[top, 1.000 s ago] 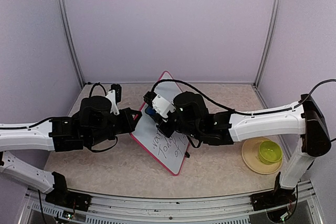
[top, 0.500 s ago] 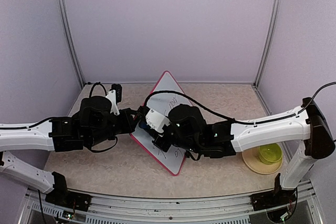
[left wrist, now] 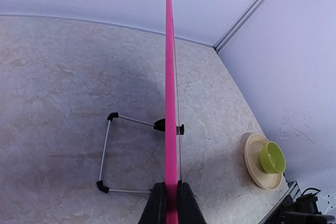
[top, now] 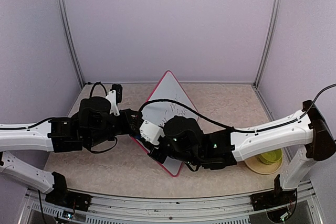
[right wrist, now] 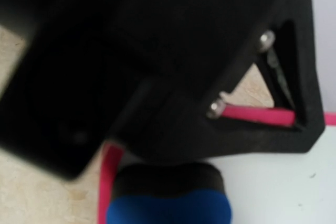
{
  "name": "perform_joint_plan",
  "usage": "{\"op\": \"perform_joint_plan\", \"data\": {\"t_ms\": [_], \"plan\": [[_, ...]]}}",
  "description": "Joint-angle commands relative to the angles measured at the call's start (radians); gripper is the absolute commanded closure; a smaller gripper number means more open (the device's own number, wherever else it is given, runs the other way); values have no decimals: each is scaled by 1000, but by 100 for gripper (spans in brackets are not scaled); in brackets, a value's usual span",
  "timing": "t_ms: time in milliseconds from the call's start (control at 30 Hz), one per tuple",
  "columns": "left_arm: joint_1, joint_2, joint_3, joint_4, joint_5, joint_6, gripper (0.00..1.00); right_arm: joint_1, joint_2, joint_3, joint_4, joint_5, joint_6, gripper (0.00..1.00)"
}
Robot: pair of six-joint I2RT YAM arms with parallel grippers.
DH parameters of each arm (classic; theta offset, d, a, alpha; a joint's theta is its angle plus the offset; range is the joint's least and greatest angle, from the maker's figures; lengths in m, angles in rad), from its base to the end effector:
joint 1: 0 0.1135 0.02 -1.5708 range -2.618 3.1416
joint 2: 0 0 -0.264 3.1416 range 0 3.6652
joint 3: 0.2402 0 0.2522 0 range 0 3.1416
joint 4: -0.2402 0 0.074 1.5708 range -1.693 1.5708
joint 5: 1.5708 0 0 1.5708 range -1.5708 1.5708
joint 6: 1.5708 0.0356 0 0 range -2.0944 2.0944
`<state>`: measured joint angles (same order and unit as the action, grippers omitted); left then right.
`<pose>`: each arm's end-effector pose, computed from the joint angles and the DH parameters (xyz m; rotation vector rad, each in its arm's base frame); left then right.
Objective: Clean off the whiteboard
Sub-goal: Erase the whiteboard at the center of the board.
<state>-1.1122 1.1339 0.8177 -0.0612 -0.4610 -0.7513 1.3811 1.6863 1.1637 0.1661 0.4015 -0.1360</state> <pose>0.1285 -0.2245 0.2945 0.0446 1.9908 -0.7970 0.0877 0.3830 0.2682 -1.1150 1.5681 0.4568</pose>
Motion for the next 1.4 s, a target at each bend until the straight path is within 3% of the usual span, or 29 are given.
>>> {"op": "perform_joint_plan", "data": {"t_ms": [0,233,433,733,1367], "plan": [[-37,-11,7,60,91,-10,100,51,21,-26,-64,-79,10,100],[-39,-23,6,48,84,-9,100,38,-157,-68,-119,-73,21,100],[-40,-23,8,47,83,-6,100,-66,-256,-66,-288,-216,43,100],[-40,2,23,43,84,1,100,-102,-140,29,-419,-302,51,100],[-31,20,26,56,103,5,100,-103,-36,159,-403,-297,52,100]]}}
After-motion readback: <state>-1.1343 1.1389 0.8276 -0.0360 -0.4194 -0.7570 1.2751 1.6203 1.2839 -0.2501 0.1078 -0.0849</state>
